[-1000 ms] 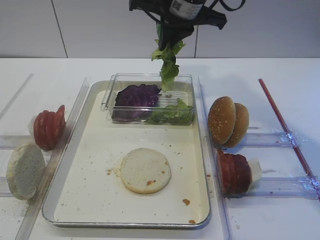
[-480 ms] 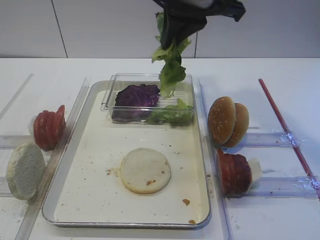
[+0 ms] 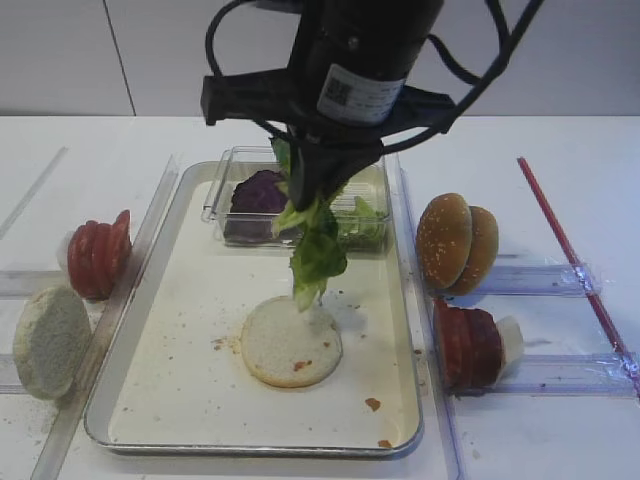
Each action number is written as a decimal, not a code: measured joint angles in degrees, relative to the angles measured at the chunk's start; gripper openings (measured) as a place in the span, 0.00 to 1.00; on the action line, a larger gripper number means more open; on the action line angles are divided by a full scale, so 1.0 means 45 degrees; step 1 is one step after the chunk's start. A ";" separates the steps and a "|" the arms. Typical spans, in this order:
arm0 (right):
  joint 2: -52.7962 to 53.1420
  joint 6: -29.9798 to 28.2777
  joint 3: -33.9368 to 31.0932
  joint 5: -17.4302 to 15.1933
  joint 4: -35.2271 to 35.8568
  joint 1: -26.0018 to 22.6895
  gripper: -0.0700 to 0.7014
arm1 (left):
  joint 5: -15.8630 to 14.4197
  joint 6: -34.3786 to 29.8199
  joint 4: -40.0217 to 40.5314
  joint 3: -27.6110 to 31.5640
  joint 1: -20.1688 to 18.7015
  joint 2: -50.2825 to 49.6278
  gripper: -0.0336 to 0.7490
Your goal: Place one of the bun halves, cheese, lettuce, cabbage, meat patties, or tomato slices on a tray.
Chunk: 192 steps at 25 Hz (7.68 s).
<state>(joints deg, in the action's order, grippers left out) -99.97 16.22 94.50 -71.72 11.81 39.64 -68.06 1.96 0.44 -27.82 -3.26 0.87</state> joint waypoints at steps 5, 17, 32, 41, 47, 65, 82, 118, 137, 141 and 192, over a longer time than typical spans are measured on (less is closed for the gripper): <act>-0.0807 -0.0113 -0.0042 0.0078 0.0314 0.0202 0.19 | 0.0000 0.0000 0.0000 0.0000 0.0000 0.0000 0.49; -0.1771 -0.0836 -0.0062 0.0179 0.1432 0.0229 0.19 | 0.0000 0.0000 0.0000 0.0000 0.0000 0.0000 0.49; -0.3332 -0.0895 -0.0062 0.0291 0.1331 0.0229 0.19 | 0.0000 0.0000 0.0000 0.0000 0.0000 0.0000 0.49; -0.3554 -0.1055 -0.0062 0.0340 0.1157 0.0229 0.19 | 0.0000 0.0000 -0.0021 0.0000 0.0000 0.0000 0.49; -0.3554 -0.1179 -0.0062 0.0340 0.1054 0.0229 0.33 | 0.0000 0.0000 -0.0021 0.0000 0.0000 0.0000 0.49; -0.3384 -0.1287 -0.0062 0.0340 0.0381 0.0229 0.89 | 0.0000 0.0000 -0.0021 0.0000 0.0000 0.0000 0.49; -0.1583 -0.0485 -0.0062 0.0291 -0.0259 0.0155 0.89 | 0.0000 0.0000 -0.0098 0.0000 0.0000 0.0000 0.49; 0.7104 -0.2226 -0.6498 0.0123 -0.2407 -0.7680 0.89 | 0.0000 0.0000 -0.0098 0.0000 0.0000 0.0000 0.49; 1.3122 -0.3299 -1.0898 -0.0022 -0.3749 -0.7891 0.79 | 0.0000 0.0000 -0.0098 0.0000 0.0000 0.0000 0.49; 1.4559 -0.3366 -1.1753 -0.0081 -0.3749 -0.7891 0.74 | 0.0000 0.0000 -0.0098 0.0000 0.0000 0.0000 0.49; 2.2435 -0.5325 -1.5066 0.1316 -0.1327 -0.7891 0.66 | 0.0000 0.0000 -0.0098 0.0000 0.0000 0.0000 0.49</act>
<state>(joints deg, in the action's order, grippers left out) 0.99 -7.74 26.71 -65.80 5.84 4.13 -68.06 1.96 0.00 -27.82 -3.26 0.87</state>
